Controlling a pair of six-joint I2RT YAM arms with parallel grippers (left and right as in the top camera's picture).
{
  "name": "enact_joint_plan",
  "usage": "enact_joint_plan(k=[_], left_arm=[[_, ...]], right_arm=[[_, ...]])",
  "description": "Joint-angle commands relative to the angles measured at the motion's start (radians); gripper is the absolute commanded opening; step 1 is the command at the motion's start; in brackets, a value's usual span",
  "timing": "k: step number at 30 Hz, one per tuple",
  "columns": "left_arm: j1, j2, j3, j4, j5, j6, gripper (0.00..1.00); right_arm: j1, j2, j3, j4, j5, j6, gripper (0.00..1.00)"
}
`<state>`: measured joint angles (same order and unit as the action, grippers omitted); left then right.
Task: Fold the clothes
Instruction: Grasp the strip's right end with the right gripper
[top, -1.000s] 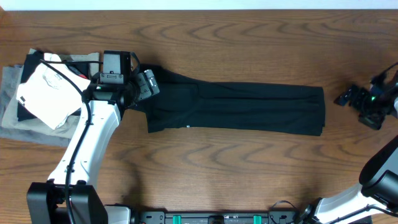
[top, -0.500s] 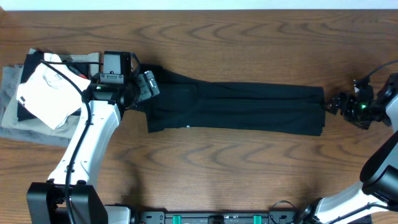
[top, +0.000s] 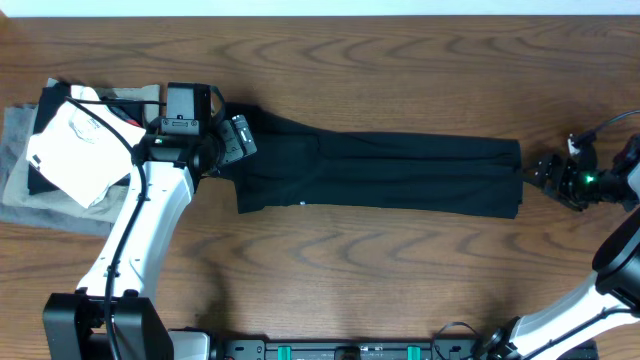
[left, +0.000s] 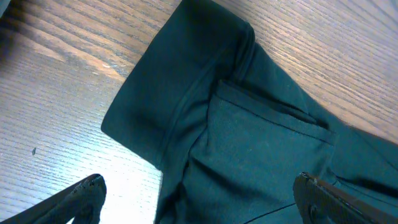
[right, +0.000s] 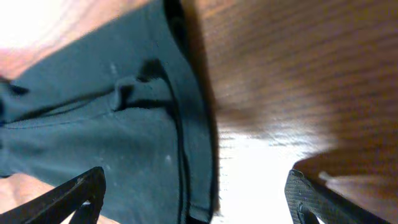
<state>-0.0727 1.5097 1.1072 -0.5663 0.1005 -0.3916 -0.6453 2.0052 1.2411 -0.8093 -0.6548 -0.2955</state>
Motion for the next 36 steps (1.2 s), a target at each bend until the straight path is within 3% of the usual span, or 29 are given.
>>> enact_joint_plan(k=[1, 6, 15, 21, 25, 27, 28, 36], left_arm=[[0.006, 0.000, -0.004, -0.002, -0.012, 0.006, 0.98], [0.006, 0.000, -0.004, -0.002, -0.012, 0.006, 0.98], [0.006, 0.000, -0.004, -0.013, -0.012, 0.006, 0.98], [0.006, 0.000, -0.004, -0.013, -0.012, 0.006, 0.98], [0.006, 0.000, -0.004, -0.013, -0.012, 0.006, 0.98], [0.006, 0.000, -0.004, -0.013, -0.012, 0.006, 0.98], [0.006, 0.000, -0.004, -0.013, -0.012, 0.006, 0.98], [0.006, 0.000, -0.004, -0.013, -0.012, 0.006, 0.98]], right_arm=[[0.005, 0.111, -0.031, 0.001, -0.004, -0.025, 0.93], [0.032, 0.182, -0.032, -0.045, -0.003, -0.041, 0.91], [0.048, 0.224, -0.032, -0.082, 0.003, -0.038, 0.76], [0.049, 0.224, -0.032, -0.066, 0.024, -0.011, 0.49], [0.050, 0.224, -0.031, -0.049, 0.056, 0.011, 0.23], [0.050, 0.224, -0.029, -0.037, 0.091, 0.053, 0.04], [0.050, 0.224, -0.026, -0.035, 0.107, 0.068, 0.01], [0.037, 0.224, 0.079, -0.084, 0.259, 0.204, 0.01]])
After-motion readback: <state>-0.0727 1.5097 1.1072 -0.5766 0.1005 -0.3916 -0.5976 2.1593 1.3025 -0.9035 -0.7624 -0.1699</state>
